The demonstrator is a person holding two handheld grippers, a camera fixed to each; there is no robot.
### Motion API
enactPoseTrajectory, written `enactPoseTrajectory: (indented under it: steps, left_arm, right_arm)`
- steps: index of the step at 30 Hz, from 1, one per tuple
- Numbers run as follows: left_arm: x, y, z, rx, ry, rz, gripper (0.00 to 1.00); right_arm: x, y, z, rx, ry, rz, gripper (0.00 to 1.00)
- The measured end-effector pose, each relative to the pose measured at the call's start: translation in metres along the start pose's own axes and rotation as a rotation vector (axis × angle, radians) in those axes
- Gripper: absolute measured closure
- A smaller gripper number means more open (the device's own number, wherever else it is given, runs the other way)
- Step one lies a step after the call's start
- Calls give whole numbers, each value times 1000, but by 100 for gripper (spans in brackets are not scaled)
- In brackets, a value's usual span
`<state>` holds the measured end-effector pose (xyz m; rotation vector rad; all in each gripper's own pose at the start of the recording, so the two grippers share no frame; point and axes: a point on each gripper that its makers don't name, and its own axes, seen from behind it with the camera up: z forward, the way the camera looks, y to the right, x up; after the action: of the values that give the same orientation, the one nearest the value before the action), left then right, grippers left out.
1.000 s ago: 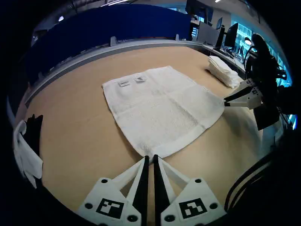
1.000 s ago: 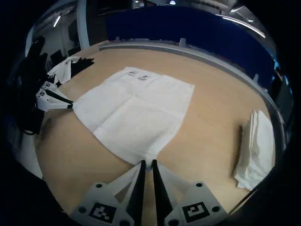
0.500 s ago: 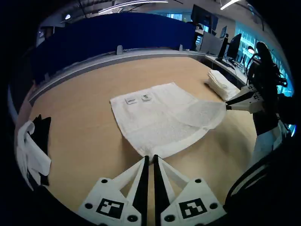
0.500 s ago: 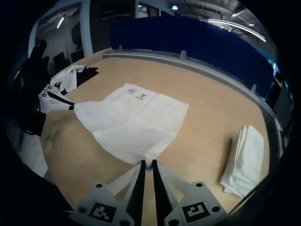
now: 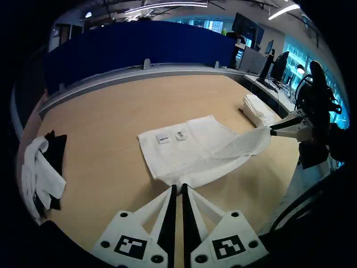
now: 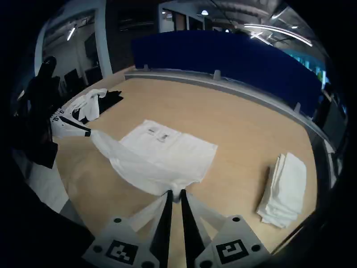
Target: Fold towel
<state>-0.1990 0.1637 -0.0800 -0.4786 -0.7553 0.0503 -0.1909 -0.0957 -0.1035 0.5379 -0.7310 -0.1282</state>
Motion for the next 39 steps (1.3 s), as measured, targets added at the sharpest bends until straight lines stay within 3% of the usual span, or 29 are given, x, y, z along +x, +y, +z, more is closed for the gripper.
enactPoseTrajectory:
  steps: [6, 12, 21, 30, 39]
  left_arm:
    - [4, -1, 3, 4, 3, -6, 91]
    - [14, -14, 15, 14, -3, -27, 91]
    - [43, -37, 51, 26, 5, -22, 91]
    - [50, -58, 90, 29, -35, 4, 91]
    - [43, -65, 107, 17, -70, 9, 91]
  right_arm:
    - [2, 3, 4, -2, -5, 6, 86]
    - [11, 12, 17, 7, -19, 13, 86]
    - [30, 40, 58, 0, -45, 11, 86]
    - [35, 67, 99, 4, -86, 55, 86]
    - [29, 74, 115, 3, -111, 68, 86]
